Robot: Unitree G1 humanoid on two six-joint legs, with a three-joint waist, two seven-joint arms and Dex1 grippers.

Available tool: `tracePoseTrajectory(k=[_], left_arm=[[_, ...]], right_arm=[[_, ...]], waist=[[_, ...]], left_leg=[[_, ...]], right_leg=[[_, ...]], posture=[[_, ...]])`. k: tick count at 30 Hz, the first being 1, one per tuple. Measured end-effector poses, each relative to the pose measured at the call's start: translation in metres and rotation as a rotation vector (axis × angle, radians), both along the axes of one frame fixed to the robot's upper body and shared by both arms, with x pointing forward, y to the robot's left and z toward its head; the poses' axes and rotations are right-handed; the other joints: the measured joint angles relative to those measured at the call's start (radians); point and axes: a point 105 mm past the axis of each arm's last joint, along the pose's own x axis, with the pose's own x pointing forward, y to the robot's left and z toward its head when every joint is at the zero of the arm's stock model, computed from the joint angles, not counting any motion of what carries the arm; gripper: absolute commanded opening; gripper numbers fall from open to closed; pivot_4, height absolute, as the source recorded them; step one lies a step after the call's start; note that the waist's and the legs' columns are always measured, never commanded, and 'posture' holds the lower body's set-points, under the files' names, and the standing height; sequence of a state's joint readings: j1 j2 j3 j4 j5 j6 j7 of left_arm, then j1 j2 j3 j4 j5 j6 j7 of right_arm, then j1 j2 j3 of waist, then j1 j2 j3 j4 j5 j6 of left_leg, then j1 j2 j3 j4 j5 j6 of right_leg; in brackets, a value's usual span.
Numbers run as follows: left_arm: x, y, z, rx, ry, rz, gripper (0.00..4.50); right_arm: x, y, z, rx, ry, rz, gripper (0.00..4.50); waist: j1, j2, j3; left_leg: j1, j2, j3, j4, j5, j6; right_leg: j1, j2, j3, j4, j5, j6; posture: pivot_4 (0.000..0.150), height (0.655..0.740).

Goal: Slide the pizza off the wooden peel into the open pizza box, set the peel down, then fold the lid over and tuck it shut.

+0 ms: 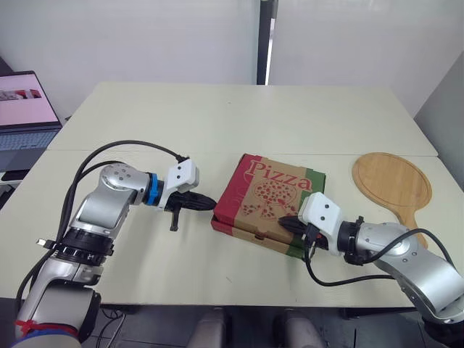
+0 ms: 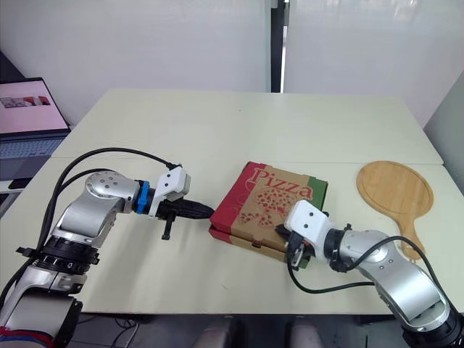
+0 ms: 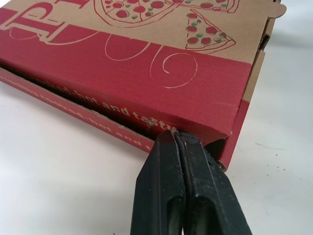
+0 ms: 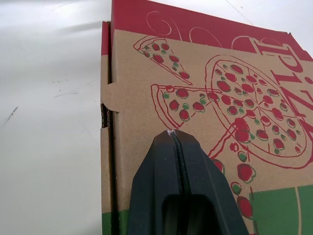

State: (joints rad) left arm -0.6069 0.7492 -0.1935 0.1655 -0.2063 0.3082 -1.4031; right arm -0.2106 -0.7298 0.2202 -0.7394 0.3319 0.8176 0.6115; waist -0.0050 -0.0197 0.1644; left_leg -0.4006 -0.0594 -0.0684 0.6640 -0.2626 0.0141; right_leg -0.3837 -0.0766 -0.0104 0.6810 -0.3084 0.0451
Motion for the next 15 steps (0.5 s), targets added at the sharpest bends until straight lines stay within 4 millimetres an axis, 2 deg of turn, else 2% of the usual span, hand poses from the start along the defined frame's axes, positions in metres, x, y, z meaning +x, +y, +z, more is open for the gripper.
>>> tracePoseTrajectory(k=[5, 9, 12, 15], left_arm=[[-0.003, 0.003, -0.001, -0.011, 0.038, 0.040, 0.00], [-0.003, 0.010, 0.016, -0.048, 0.032, 0.077, 0.00], [-0.007, -0.001, 0.029, -0.079, 0.023, 0.051, 0.00], [-0.011, -0.015, 0.025, -0.075, 0.026, 0.016, 0.00]], right_arm=[[-0.001, 0.001, -0.003, -0.019, -0.001, 0.005, 0.02], [-0.001, 0.003, -0.006, -0.035, -0.002, 0.010, 0.02], [0.000, 0.004, -0.011, -0.053, 0.005, 0.011, 0.02], [0.001, 0.003, -0.015, -0.066, 0.009, 0.006, 0.02]], waist=[[-0.001, 0.000, 0.000], [-0.001, 0.000, 0.000], [0.001, 0.000, 0.000], [0.001, 0.000, 0.000]], left_leg=[[0.000, 0.000, 0.000, 0.000, 0.000, 0.000], [0.000, 0.000, 0.000, 0.000, 0.000, 0.000], [0.000, 0.000, 0.000, 0.000, 0.000, 0.000], [0.000, 0.000, 0.000, 0.000, 0.000, 0.000]], right_leg=[[0.000, 0.000, 0.000, 0.000, 0.000, 0.000], [0.000, 0.000, 0.000, 0.000, 0.000, 0.000], [0.000, 0.000, 0.000, 0.000, 0.000, 0.000], [0.000, 0.000, 0.000, 0.000, 0.000, 0.000]], posture=[[0.150, 0.7281], [0.150, 0.7281], [0.150, 0.7281], [0.150, 0.7281]])
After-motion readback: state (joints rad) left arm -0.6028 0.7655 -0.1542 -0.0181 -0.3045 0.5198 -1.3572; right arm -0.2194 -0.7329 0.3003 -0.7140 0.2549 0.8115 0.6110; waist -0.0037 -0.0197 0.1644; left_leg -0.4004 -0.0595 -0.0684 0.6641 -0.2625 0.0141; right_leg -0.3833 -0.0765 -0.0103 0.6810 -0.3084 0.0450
